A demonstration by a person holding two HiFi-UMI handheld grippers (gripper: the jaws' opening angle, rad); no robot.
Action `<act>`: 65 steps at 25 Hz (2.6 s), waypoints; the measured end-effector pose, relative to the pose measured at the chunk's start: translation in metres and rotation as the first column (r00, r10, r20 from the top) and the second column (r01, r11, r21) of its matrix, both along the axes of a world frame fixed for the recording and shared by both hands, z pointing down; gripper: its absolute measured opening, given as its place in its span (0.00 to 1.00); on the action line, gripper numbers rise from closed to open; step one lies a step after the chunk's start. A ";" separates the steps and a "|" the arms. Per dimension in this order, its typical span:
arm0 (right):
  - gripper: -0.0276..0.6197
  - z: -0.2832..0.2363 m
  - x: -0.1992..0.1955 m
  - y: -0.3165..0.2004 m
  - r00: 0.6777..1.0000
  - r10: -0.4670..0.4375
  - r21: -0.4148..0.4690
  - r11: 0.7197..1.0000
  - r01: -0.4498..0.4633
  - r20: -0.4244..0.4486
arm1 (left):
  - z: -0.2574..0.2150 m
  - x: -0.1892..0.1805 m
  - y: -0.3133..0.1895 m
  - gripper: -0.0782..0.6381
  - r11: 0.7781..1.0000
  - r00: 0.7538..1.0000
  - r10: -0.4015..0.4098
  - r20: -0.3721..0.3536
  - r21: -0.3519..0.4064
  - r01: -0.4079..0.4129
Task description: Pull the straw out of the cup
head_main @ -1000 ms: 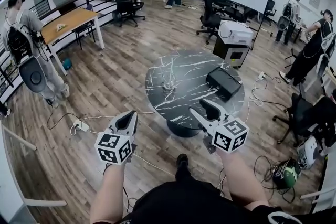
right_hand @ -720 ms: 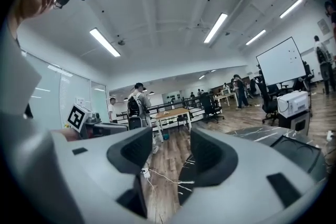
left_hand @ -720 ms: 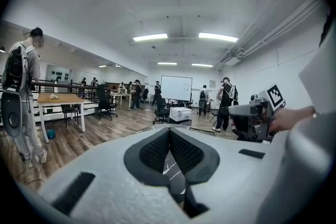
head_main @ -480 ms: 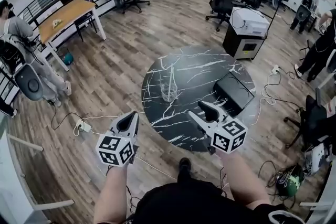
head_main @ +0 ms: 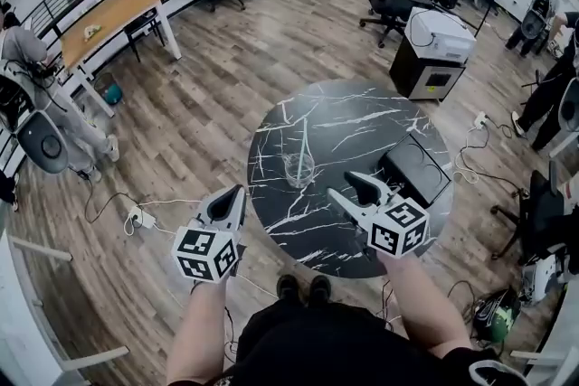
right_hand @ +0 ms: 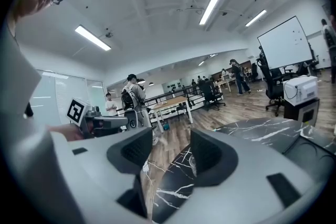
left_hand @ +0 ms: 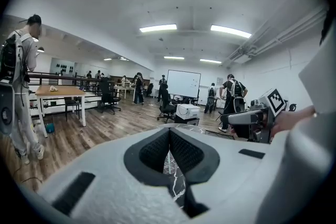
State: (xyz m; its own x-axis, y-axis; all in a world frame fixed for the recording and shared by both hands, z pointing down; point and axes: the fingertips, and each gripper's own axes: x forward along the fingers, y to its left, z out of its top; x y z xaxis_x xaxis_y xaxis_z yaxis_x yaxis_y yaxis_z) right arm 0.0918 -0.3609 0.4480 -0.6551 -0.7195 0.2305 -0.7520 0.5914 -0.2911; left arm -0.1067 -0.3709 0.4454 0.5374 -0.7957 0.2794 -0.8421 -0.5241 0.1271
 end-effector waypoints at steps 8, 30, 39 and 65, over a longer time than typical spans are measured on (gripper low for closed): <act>0.40 0.011 -0.014 -0.027 0.997 0.059 -0.020 0.998 -0.060 -0.050 | 0.020 -0.018 -0.033 0.12 0.998 0.998 0.060 -0.023 -0.022 -0.061; 0.40 0.167 -0.040 -0.141 0.989 -0.102 -0.208 0.975 0.077 -0.111 | 0.109 0.024 -0.108 0.12 0.986 0.998 0.057 -0.019 -0.154 -0.060; 0.40 0.204 -0.051 -0.171 0.983 -0.148 -0.262 0.958 0.115 -0.107 | 0.134 0.019 -0.120 0.12 0.977 1.000 0.027 -0.015 -0.209 -0.029; 0.09 0.179 -0.054 -0.174 0.981 -0.027 -0.233 0.972 -0.019 -0.190 | 0.087 -0.040 -0.093 0.12 0.988 0.997 -0.047 -0.053 -0.149 0.039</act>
